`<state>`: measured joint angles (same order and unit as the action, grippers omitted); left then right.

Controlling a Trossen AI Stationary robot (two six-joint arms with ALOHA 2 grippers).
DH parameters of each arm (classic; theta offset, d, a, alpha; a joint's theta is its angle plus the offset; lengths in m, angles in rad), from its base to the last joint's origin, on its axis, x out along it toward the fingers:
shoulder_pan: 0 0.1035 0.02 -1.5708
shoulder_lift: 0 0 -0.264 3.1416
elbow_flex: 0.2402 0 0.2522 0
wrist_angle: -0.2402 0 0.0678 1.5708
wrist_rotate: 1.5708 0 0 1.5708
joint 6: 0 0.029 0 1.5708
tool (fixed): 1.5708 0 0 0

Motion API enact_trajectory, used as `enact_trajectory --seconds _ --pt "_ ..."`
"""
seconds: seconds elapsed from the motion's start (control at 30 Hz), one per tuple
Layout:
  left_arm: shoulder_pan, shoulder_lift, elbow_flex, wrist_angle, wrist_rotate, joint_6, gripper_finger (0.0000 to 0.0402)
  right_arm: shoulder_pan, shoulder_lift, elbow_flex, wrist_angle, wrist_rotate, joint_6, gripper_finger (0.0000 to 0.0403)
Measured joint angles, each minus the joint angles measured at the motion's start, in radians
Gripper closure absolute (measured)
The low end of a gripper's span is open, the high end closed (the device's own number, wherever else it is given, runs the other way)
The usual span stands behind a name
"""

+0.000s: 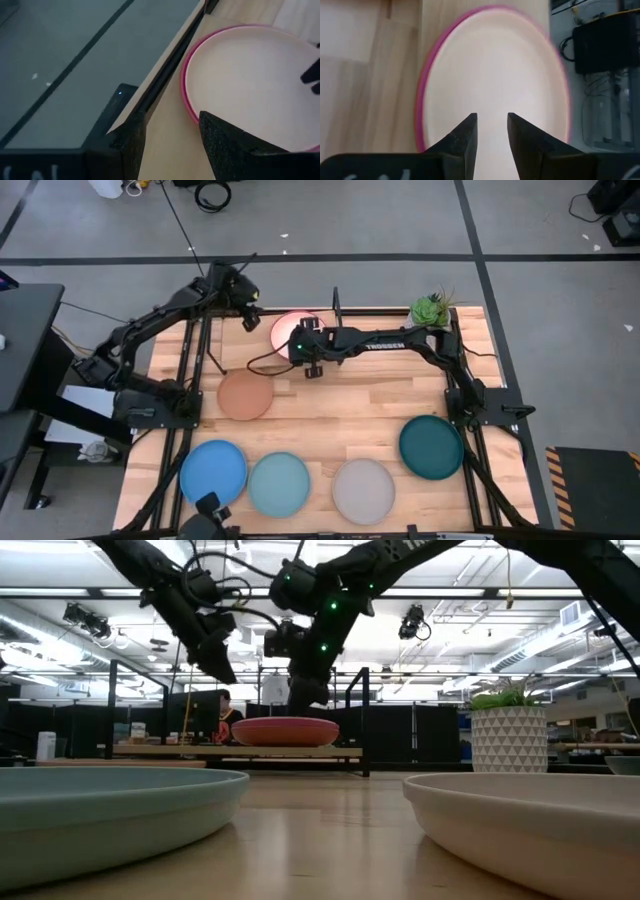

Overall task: Place and stack plates onto a shelf
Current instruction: Put the white plate on the shelf

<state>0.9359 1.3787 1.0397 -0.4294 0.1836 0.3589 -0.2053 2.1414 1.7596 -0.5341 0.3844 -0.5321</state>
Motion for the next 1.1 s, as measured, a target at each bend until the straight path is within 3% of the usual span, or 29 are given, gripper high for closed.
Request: enact_trajectory --seconds 0.33,0.67,1.1 --pt "-0.007 0.165 0.0 0.111 0.051 -0.007 0.021 -0.005 -0.002 -0.07 -0.006 -0.026 0.048 0.0298" --pt "0.029 0.173 0.0 0.142 0.205 -0.034 0.021 -0.004 -0.005 -0.118 0.052 -0.008 0.07 0.0299" --pt "0.019 0.173 0.0 0.109 0.208 -0.038 0.021 0.028 -0.012 -0.123 0.058 -0.011 0.039 0.0299"
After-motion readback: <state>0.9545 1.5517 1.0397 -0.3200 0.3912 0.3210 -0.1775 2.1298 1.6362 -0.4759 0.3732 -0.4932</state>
